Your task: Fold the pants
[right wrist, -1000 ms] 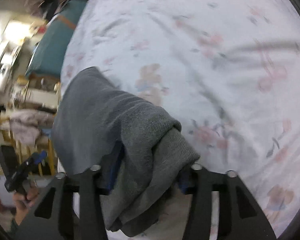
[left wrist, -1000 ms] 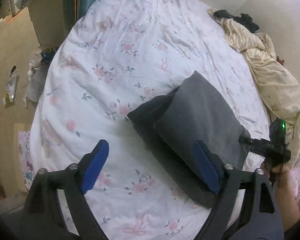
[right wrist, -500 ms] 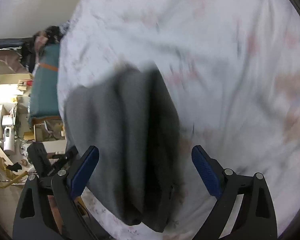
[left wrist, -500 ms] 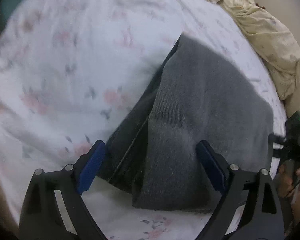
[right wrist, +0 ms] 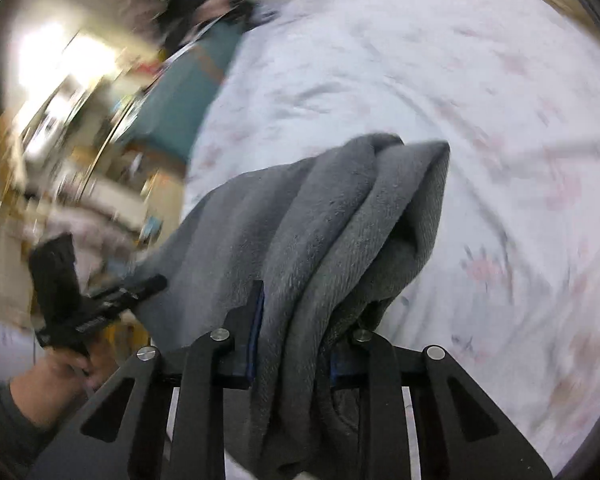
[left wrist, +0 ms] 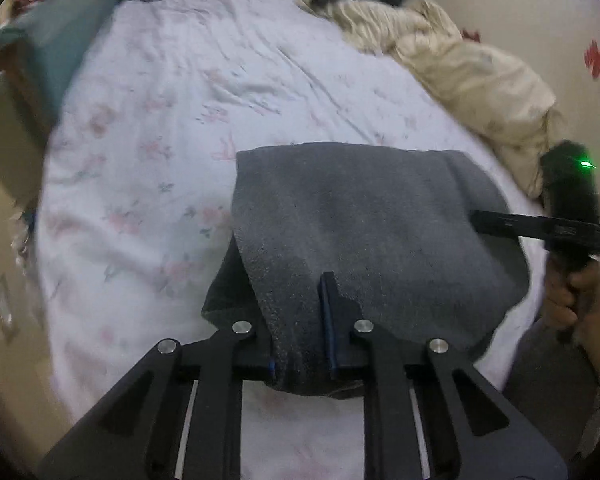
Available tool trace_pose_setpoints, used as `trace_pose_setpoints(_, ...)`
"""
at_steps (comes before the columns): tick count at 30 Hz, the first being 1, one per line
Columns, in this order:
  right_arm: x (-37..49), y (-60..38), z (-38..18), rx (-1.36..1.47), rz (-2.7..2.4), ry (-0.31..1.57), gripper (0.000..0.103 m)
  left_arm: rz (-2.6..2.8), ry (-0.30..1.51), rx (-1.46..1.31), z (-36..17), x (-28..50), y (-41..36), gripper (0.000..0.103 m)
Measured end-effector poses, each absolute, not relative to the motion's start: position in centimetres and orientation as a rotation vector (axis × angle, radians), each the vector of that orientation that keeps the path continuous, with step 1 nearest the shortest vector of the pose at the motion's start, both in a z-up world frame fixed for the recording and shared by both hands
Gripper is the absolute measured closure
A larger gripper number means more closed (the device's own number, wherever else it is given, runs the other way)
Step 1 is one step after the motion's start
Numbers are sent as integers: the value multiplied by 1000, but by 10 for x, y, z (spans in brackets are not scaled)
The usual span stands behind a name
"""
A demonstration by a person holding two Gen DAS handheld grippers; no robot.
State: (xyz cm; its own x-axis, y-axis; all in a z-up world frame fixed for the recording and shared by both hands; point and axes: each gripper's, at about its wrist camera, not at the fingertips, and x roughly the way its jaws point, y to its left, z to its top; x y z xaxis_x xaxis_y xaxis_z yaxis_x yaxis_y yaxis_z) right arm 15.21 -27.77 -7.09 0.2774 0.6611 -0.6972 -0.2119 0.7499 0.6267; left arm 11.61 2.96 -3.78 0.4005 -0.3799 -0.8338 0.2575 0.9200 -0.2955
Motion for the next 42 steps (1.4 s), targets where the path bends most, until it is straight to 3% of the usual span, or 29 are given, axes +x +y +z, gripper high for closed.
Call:
trace_pose_setpoints(3, 159, -276, -86, 501, 651, 1252, 73, -320, 1177, -296, -49, 81, 45, 86)
trace_pose_setpoints(5, 152, -270, -106, 444, 585, 1317, 53, -273, 1270, -283, -80, 64, 38, 83)
trace_pose_setpoints(7, 142, -269, -144, 364, 438, 1446, 42, -174, 1436, -146, -126, 51, 27, 71)
trace_pose_setpoints(9, 133, -272, -158, 350, 359, 1502, 29, -109, 1457, -109, -138, 46, 30, 44)
trace_pose_setpoints(11, 124, -278, -142, 386, 322, 1447, 28, -59, 1392, -106, -121, 47, 40, 39)
trace_pose_setpoints(15, 85, -296, -99, 463, 287, 1263, 28, 5, 1215, -98, -86, 37, 58, 39)
trace_pose_setpoints(18, 59, -305, -94, 538, 262, 1225, 29, -155, 1241, -254, -88, 34, 57, 43)
trace_pose_setpoints(19, 55, -301, -99, 523, 248, 1237, 31, -193, 1268, -250, -94, 36, 50, 47)
trace_pose_setpoints(21, 55, -292, -109, 456, 232, 1278, 43, -203, 1324, -167, -107, 35, 33, 64)
trace_pose_setpoints(22, 58, -285, -112, 422, 239, 1297, 57, -208, 1346, -134, -114, 37, 25, 72)
trace_pose_setpoints(23, 59, -278, -117, 395, 263, 1323, 69, -223, 1356, -129, -117, 42, 19, 94)
trace_pose_setpoints(24, 60, -271, -122, 369, 277, 1342, 75, -234, 1353, -124, -117, 43, 14, 97)
trace_pose_setpoints(25, 60, -265, -124, 321, 279, 1348, 90, -244, 1338, -104, -113, 45, 11, 98)
trace_pose_setpoints(26, 58, -261, -122, 279, 285, 1343, 97, -256, 1325, -88, -111, 45, 12, 100)
trace_pose_setpoints(32, 31, -262, -62, 345, 460, 1167, 100, -242, 1171, -197, -62, 39, 51, 100)
trace_pose_setpoints(34, 16, -253, -54, 300, 491, 1180, 100, -225, 1237, -211, -75, 38, 60, 100)
trace_pose_setpoints(37, 12, -238, -89, 216, 426, 1322, 101, -215, 1405, -153, -118, 38, 47, 100)
trace_pose_setpoints(40, 25, -222, -124, 71, 318, 1410, 101, -203, 1434, -8, -137, 40, 25, 99)
trace_pose_setpoints(42, 31, -218, -137, 69, 317, 1454, 100, -165, 1444, 12, -142, 44, 23, 91)
